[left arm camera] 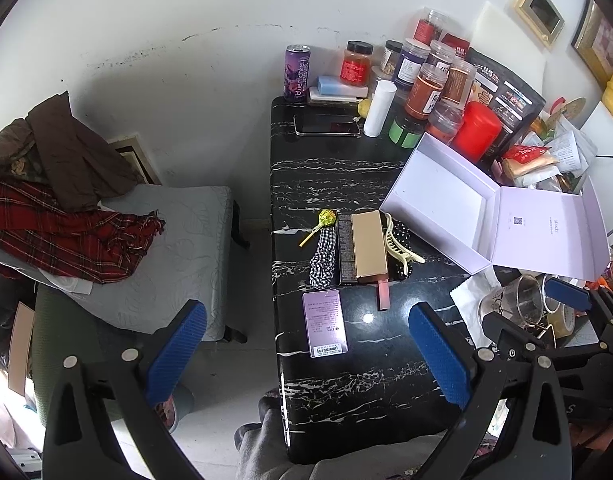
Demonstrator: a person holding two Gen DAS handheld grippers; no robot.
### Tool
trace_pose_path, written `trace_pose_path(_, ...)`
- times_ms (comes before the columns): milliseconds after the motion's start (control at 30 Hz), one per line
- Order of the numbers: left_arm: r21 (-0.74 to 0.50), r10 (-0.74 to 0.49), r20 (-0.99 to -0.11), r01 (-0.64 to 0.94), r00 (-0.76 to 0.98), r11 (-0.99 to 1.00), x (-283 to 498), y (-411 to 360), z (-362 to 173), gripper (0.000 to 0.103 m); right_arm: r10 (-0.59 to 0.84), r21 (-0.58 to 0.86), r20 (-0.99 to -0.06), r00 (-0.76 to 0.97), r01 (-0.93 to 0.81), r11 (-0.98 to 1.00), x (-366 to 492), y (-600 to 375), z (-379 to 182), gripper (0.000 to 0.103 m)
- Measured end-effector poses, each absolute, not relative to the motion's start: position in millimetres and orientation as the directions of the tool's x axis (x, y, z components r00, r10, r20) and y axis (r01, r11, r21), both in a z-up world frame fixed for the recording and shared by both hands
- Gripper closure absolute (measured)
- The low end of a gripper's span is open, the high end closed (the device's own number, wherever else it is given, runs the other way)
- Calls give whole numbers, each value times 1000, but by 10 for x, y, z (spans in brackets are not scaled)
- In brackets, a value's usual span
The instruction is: Organize rigid objects
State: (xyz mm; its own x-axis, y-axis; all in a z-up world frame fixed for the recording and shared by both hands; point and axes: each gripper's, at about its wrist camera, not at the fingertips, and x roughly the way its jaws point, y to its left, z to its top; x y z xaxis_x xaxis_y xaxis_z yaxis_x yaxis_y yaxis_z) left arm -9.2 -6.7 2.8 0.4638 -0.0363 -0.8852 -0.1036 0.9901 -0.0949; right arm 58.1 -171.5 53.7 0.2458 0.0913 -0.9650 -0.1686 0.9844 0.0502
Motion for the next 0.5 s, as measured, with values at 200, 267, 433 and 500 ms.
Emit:
trace_pose_path(200,-100,-41,-886,-104,461,990,-96,-56,26,0,94,53,-965,244,-169,984,567,-1696,543,0)
trace_pose_path(267,-101,-42,-886,-104,462,989,-98,-56,25,0,92,52,-966,242,-168,984,566,-1686,544,0)
trace_pose_path(433,-98,-39,-886,-105,462,990,-101,-50,19,0,95,55,-966,239,-169,984,576,-1693,543,0)
trace_pose_path(500,-101,-41,-887,-107,460,989,-102,-43,15,0,97,56,-966,239,-170,984,575,-1689,542,0)
